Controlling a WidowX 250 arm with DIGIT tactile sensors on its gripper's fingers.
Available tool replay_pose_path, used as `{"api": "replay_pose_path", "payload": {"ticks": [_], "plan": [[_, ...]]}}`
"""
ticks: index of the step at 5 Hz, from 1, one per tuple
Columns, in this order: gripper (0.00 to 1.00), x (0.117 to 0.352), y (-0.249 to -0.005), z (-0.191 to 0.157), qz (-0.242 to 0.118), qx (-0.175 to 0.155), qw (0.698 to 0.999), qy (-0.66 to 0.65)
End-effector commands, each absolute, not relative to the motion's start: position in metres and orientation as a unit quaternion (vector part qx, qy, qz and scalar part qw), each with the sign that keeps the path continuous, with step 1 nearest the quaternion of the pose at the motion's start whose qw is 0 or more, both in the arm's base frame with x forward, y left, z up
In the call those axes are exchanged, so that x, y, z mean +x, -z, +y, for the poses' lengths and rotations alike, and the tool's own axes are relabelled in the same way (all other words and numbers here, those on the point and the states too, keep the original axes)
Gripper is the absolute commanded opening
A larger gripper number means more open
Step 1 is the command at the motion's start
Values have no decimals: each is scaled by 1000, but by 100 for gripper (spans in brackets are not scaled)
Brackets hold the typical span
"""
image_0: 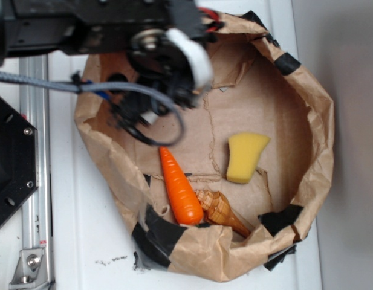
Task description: Grab the yellow duck.
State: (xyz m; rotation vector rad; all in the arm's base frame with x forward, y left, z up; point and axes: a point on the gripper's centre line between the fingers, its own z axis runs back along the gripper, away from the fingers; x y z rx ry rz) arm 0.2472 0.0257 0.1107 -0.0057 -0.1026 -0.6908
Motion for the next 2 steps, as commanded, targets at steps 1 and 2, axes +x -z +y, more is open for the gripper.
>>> {"api": "replay_pose_path", "payload": {"ticks": [1,2], "plan": [[0,271,-135,10,-89,-48,978,182],[0,269,-130,14,-106,-37,980,165]]}}
